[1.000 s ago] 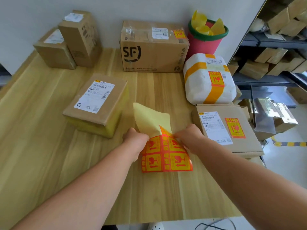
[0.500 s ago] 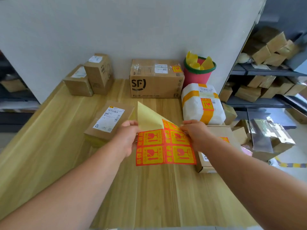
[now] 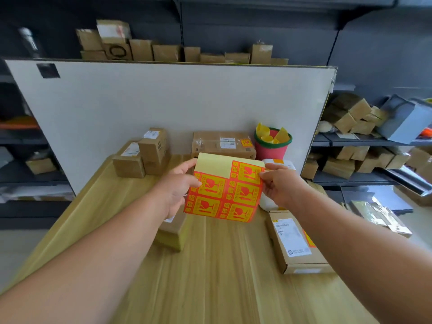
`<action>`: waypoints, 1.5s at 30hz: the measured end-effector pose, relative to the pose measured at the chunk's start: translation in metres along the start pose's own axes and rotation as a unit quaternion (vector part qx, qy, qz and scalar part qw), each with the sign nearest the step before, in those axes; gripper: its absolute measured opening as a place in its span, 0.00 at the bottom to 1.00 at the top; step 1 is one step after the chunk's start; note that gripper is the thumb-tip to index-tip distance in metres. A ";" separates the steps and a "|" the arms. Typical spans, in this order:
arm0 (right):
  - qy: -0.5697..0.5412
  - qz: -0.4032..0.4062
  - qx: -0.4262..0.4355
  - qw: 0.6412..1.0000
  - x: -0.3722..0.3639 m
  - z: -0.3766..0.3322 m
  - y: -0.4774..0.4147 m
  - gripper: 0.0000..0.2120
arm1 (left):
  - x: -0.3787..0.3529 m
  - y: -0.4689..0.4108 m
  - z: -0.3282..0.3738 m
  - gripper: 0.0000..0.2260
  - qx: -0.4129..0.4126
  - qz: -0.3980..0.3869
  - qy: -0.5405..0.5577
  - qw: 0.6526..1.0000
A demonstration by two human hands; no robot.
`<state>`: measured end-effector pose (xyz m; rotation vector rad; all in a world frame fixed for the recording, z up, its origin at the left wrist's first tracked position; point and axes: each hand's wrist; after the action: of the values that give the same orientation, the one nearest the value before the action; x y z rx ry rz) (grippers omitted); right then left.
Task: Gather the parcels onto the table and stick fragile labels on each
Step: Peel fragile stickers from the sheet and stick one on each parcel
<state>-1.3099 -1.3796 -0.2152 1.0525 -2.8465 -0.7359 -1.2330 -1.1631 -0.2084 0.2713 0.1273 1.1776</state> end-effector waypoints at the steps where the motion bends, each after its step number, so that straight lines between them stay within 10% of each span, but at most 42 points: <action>1: -0.004 0.001 0.010 1.000 -0.003 -0.005 0.003 0.15 | 0.003 0.003 0.003 0.30 -0.004 -0.008 -0.011 1.000; 10: 0.067 0.051 0.108 0.991 -0.029 -0.033 0.024 0.21 | 0.025 0.008 0.027 0.16 -0.074 0.062 -0.075 0.992; 15: 0.357 0.132 0.389 0.839 -0.056 -0.044 0.052 0.16 | 0.039 0.002 0.052 0.11 -0.139 0.050 -0.073 0.986; 21: 0.395 0.003 0.497 0.773 -0.126 -0.048 0.086 0.03 | 0.063 -0.008 0.081 0.11 -0.206 -0.010 -0.098 0.974; 45: 0.370 -0.027 0.457 0.809 -0.228 -0.066 0.144 0.06 | 0.159 -0.006 0.145 0.04 -0.366 -0.071 -0.180 0.911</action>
<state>-1.2103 -1.1712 -0.0614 1.0959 -2.3446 0.9868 -1.1329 -1.0390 -0.0643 -0.1876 -0.6044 0.9385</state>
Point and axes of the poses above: each hand's wrist, its own y-axis away from the middle knuckle, its own x-axis out of the back of the hand, z = x × y, and after that the axes turned 8 degrees about z, right-handed
